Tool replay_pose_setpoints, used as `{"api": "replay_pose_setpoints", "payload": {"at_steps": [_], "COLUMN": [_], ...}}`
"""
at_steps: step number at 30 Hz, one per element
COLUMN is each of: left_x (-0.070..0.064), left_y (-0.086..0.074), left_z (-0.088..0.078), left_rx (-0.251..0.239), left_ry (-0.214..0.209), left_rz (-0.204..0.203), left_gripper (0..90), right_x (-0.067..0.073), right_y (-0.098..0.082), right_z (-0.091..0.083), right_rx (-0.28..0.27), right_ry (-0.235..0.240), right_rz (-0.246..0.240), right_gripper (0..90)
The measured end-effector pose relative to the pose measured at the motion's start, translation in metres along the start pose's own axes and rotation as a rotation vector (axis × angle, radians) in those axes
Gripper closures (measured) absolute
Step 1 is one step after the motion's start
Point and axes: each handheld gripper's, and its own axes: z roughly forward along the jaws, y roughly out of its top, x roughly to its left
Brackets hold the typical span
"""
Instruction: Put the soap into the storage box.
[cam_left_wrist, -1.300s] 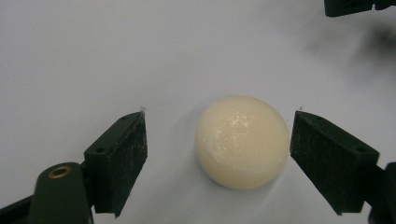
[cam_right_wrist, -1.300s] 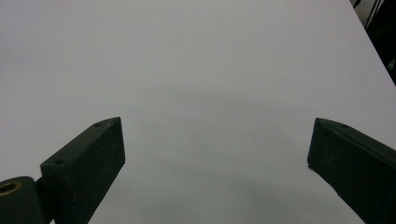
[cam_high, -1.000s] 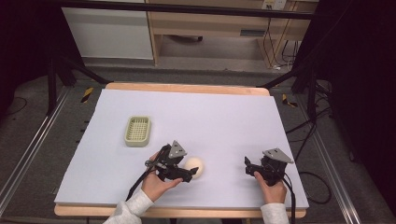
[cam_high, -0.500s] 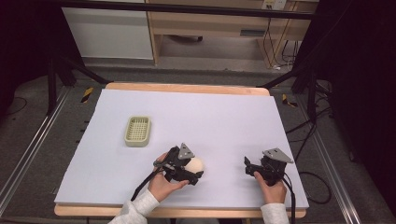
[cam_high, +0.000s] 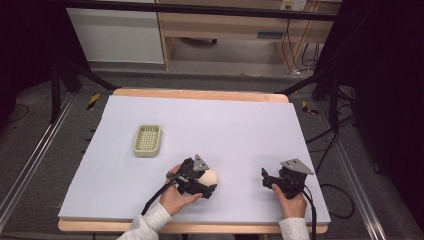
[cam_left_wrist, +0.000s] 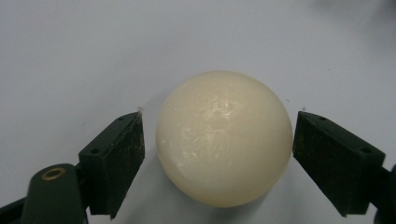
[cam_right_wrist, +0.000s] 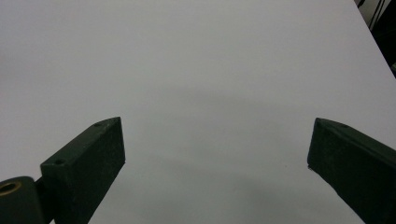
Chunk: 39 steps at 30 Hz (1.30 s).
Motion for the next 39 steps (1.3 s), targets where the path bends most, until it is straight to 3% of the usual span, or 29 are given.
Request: {"api": "replay_pose_setpoints", "payload": {"at_steps": [17, 39], "left_x": [0.0, -0.003], "left_y": [0.001, 0.001], "left_z": [0.01, 0.012], "left_rx": [0.034, 0.046], "left_ry": [-0.01, 0.01], "left_rz": [0.009, -0.003], "left_gripper": [23.2, 23.8], "right_x": [0.0, 0.0], "right_y": [-0.001, -0.001], "right_z": [0.001, 0.001], "right_rx": [0.003, 0.003], "right_ry": [0.001, -0.002], "right_rz": [-0.001, 0.001], "right_gripper": [4.4, 4.4]}}
